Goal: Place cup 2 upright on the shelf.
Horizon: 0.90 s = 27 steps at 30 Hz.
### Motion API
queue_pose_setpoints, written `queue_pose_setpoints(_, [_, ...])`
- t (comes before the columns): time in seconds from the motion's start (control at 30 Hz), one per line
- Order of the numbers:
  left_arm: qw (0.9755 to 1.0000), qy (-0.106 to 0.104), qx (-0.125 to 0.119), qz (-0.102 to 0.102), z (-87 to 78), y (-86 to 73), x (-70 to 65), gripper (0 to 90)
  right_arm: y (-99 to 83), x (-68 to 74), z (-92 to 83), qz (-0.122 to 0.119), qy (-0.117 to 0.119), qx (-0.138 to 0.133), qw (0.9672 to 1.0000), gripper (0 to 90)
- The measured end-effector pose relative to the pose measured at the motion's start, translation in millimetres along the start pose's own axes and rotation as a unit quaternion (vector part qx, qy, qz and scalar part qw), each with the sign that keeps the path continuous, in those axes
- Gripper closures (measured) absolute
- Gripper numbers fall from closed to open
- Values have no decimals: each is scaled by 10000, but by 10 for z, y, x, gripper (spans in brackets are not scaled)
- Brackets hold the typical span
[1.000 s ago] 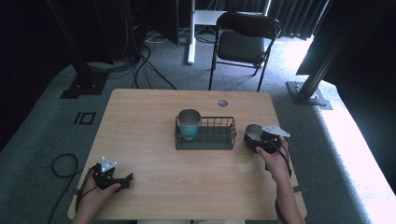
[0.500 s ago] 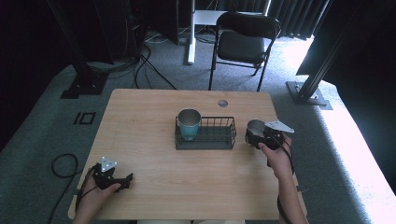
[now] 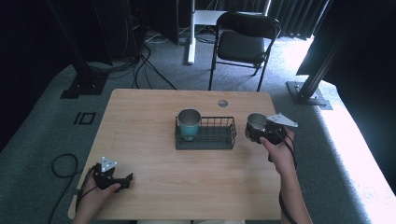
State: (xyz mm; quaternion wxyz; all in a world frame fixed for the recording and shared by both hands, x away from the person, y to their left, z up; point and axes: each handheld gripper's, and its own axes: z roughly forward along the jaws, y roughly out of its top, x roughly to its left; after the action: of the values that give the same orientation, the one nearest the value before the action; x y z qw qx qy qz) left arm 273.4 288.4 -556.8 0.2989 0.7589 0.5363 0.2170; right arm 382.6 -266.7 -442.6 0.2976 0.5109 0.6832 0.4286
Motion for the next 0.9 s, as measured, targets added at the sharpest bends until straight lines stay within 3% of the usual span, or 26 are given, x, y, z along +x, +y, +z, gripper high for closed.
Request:
queue_pose_setpoints(0.5, [10000, 1, -3, -5, 0, 0, -1, 15, 375, 166, -85, -189, 190, -233, 9994, 139])
queue_pose_setpoints(0.9, [10000, 1, -7, -7, 1, 0, -1, 15, 529, 350, -69, -303, 388, -327, 9983, 139])
